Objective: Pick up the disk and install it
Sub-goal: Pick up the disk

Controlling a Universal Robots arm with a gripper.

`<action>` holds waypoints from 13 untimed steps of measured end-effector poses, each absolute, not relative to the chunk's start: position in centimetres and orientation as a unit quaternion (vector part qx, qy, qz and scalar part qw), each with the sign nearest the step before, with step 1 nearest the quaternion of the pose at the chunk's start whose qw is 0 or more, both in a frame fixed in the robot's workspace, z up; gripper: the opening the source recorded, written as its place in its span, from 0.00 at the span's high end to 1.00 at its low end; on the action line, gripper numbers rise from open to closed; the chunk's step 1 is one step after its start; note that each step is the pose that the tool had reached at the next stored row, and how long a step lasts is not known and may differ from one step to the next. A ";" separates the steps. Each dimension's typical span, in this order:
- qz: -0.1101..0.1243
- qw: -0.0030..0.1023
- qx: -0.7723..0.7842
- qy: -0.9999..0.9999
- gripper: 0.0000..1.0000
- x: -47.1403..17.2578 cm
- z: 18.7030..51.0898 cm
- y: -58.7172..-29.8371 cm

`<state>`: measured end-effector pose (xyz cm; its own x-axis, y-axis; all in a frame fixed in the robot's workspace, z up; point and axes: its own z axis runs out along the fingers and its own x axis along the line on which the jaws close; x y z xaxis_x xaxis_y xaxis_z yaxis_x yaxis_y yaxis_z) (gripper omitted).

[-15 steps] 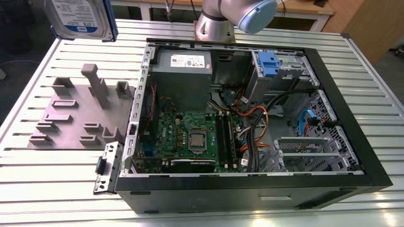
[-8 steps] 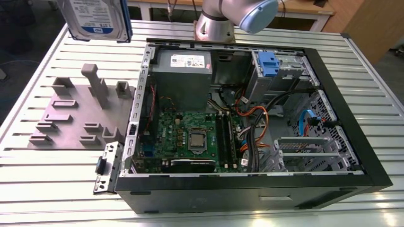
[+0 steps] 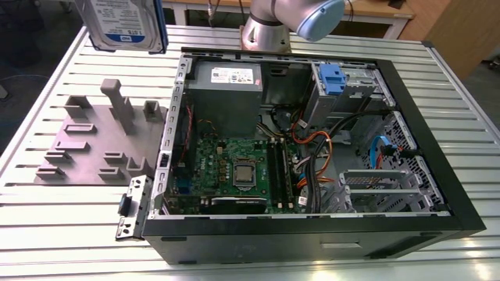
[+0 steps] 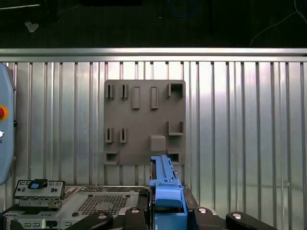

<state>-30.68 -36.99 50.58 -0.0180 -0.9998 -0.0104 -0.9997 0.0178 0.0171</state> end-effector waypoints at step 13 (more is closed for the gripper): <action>-0.010 0.002 0.701 -0.713 0.64 -29.6 50.5 -38.0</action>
